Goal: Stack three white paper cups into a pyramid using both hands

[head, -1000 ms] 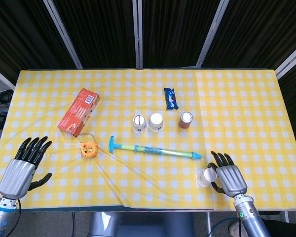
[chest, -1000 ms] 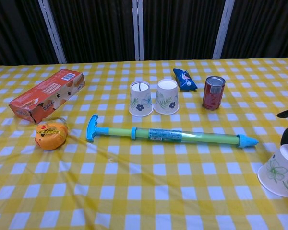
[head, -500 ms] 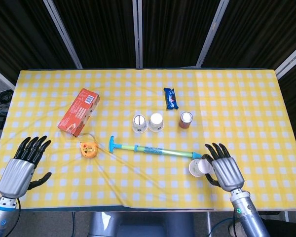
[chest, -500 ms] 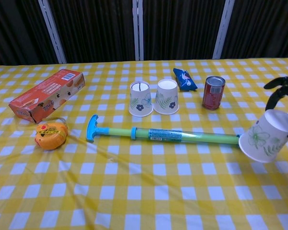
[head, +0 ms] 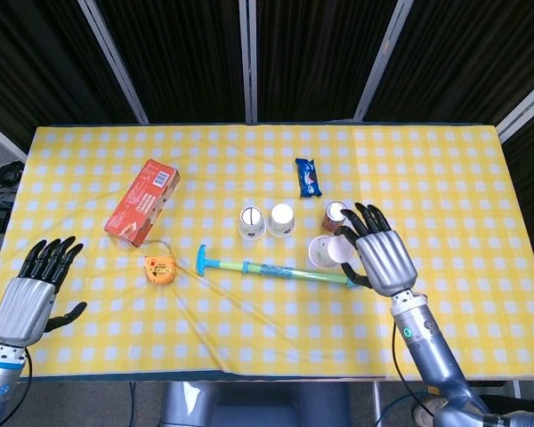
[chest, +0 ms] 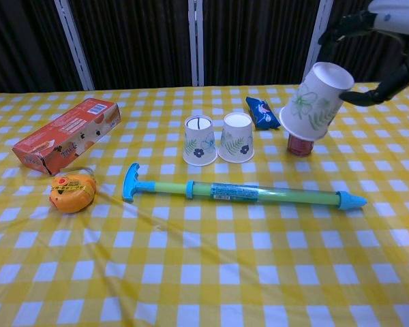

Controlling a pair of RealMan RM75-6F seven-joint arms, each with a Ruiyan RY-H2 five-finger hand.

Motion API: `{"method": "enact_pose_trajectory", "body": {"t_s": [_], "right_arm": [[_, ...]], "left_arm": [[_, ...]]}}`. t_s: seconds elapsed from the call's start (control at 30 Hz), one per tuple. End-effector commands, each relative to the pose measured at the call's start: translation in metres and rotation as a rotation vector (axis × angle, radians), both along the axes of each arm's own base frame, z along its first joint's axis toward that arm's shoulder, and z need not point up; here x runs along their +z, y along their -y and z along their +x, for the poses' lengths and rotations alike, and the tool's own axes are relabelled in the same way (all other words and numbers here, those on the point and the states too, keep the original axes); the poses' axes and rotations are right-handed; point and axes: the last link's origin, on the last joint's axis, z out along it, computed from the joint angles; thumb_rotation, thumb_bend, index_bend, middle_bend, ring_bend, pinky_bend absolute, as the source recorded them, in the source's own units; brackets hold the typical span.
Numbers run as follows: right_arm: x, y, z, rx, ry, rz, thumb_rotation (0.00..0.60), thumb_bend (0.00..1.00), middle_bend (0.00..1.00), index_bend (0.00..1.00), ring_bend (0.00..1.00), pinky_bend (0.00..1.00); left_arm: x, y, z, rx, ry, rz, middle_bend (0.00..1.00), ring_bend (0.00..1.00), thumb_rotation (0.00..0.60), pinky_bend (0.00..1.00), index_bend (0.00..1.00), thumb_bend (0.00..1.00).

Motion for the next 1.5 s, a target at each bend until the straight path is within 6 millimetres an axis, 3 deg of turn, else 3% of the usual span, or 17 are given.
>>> {"method": "enact_pose_trajectory", "body": {"t_s": [0.03, 0.37, 0.6, 0.97, 1.5], "right_arm": [[-0.019, 0.032, 0.032, 0.031, -0.026, 0.012, 0.6, 0.32, 0.13, 0.5, 0.0, 0.1], [-0.051, 0.074, 0.07, 0.021, -0.057, 0.017, 0.6, 0.32, 0.13, 0.5, 0.0, 0.1], [-0.07, 0.097, 0.083, -0.006, -0.052, 0.021, 0.6, 0.32, 0.14, 0.5, 0.0, 0.1], [-0.091, 0.099, 0.086, -0.007, -0.08, 0.047, 0.6, 0.32, 0.14, 0.49, 0.0, 0.1], [-0.1, 0.105, 0.091, 0.005, -0.117, 0.025, 0.6, 0.32, 0.14, 0.49, 0.0, 0.11]], "left_arm": [[0.001, -0.005, -0.003, 0.014, 0.008, -0.007, 0.0, 0.0, 0.6, 0.0, 0.0, 0.22], [-0.002, -0.011, -0.006, 0.028, 0.016, -0.034, 0.0, 0.0, 0.6, 0.0, 0.0, 0.22], [0.0, -0.015, -0.01, 0.045, 0.028, -0.038, 0.0, 0.0, 0.6, 0.0, 0.0, 0.22], [0.004, -0.016, -0.012, 0.054, 0.038, -0.031, 0.0, 0.0, 0.6, 0.0, 0.0, 0.22], [0.007, -0.016, -0.014, 0.058, 0.046, -0.029, 0.0, 0.0, 0.6, 0.0, 0.0, 0.22]]}}
